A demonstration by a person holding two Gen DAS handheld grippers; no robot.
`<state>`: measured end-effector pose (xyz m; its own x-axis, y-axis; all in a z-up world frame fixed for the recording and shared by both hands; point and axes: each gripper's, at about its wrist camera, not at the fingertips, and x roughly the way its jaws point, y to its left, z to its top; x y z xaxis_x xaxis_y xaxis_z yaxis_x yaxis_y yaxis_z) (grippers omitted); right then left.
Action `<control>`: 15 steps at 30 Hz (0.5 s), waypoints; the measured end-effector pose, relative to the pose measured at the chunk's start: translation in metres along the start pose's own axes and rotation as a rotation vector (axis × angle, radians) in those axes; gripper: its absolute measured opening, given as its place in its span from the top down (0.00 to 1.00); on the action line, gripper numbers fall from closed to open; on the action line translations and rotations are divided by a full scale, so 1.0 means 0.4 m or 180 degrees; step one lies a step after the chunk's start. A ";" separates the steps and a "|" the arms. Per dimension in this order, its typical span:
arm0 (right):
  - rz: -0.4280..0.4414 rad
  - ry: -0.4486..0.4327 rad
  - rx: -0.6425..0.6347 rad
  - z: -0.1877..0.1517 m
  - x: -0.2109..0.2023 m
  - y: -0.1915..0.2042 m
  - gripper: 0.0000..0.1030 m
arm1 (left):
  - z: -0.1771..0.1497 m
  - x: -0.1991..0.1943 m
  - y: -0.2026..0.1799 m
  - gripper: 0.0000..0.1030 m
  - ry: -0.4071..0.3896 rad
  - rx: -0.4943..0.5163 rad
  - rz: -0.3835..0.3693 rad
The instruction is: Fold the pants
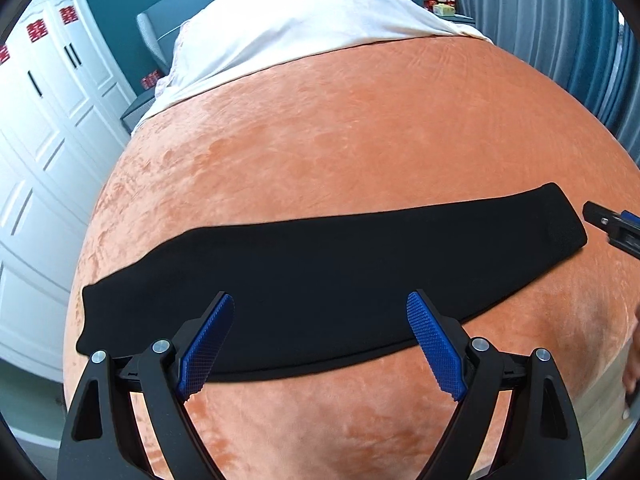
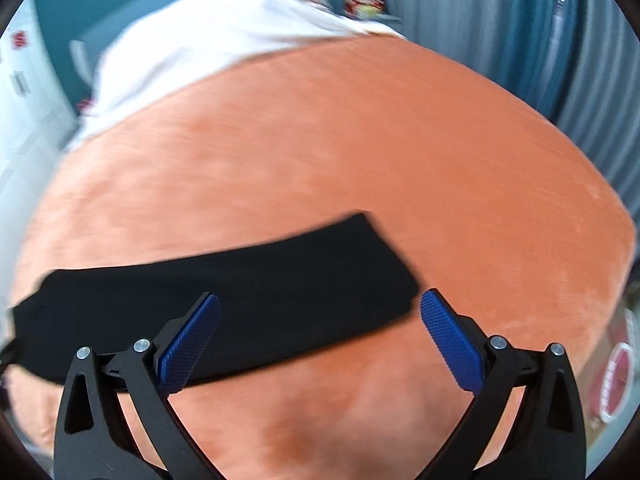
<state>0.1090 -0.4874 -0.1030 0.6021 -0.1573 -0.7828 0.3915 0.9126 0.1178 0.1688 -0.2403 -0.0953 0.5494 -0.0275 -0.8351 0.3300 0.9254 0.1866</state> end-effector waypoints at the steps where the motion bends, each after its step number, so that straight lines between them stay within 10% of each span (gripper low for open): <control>1: 0.0052 -0.0067 -0.0072 -0.011 -0.032 0.040 0.04 | -0.006 -0.003 0.007 0.17 0.0008 -0.0030 -0.0016; 6: 0.0046 -0.0241 -0.0279 -0.046 -0.104 0.181 0.04 | -0.030 -0.019 0.044 0.17 -0.0042 -0.0064 0.0075; 15: 0.0096 -0.0029 -0.0073 -0.071 -0.073 0.151 0.04 | -0.068 0.029 0.113 0.16 0.0245 -0.0163 0.0073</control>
<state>0.0954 -0.4168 -0.0906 0.6198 -0.1328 -0.7734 0.3570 0.9254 0.1272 0.1693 -0.1885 -0.1107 0.4951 0.0212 -0.8686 0.2772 0.9436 0.1810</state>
